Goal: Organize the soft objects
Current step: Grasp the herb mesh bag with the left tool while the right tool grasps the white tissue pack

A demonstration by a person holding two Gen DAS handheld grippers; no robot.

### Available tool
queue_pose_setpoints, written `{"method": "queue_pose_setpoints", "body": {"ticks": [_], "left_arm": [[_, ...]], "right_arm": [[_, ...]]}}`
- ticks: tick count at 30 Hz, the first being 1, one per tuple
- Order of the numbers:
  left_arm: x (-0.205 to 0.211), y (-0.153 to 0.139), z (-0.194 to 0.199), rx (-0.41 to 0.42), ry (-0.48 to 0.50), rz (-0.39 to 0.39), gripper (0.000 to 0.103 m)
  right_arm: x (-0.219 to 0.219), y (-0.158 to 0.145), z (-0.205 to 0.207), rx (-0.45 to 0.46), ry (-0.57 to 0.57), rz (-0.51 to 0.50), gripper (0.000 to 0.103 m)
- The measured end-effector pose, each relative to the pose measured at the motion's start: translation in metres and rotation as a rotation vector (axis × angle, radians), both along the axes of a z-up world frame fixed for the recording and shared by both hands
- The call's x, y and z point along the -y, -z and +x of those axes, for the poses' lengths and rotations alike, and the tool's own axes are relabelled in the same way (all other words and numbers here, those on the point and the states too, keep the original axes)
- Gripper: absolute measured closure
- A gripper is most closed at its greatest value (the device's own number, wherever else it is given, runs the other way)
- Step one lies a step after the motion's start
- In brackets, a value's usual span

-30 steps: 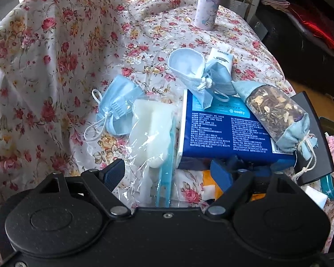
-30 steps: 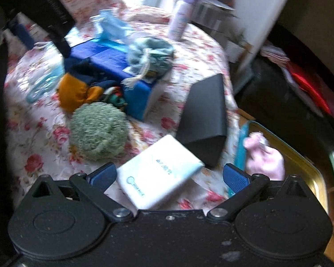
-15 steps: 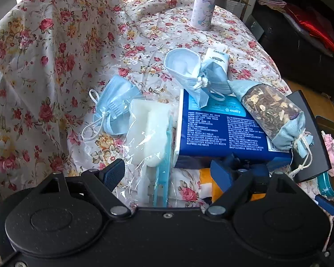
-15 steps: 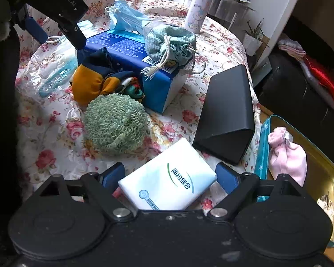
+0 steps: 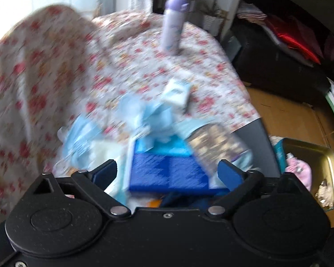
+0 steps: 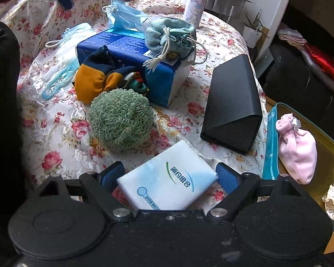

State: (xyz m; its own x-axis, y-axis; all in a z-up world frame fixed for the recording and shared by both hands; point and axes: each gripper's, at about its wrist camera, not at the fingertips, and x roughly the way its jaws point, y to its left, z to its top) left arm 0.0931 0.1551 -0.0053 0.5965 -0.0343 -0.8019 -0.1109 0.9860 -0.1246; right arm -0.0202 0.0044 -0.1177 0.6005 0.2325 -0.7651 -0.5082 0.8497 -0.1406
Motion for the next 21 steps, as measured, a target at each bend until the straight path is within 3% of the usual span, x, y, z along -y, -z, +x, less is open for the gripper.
{"method": "queue_pose_setpoints", "body": {"ticks": [8,17,19,21], "left_arm": [[0.054,0.006,0.045,-0.036,0.066,0.063,0.006],[0.065,0.043,0.075,-0.161,0.051,0.102,0.007],[0.063,0.049,0.078,-0.194,0.075,0.05,0.012],[0.062,0.052,0.076,-0.202,0.068,0.044,0.032]], "right_arm": [[0.003,0.002,0.007,-0.024,0.004,0.041,0.013],[0.002,0.003,0.01,-0.023,0.002,0.049,0.013],[0.001,0.003,0.01,-0.022,0.001,0.049,0.013],[0.001,0.004,0.01,-0.025,0.002,0.052,0.013]]}}
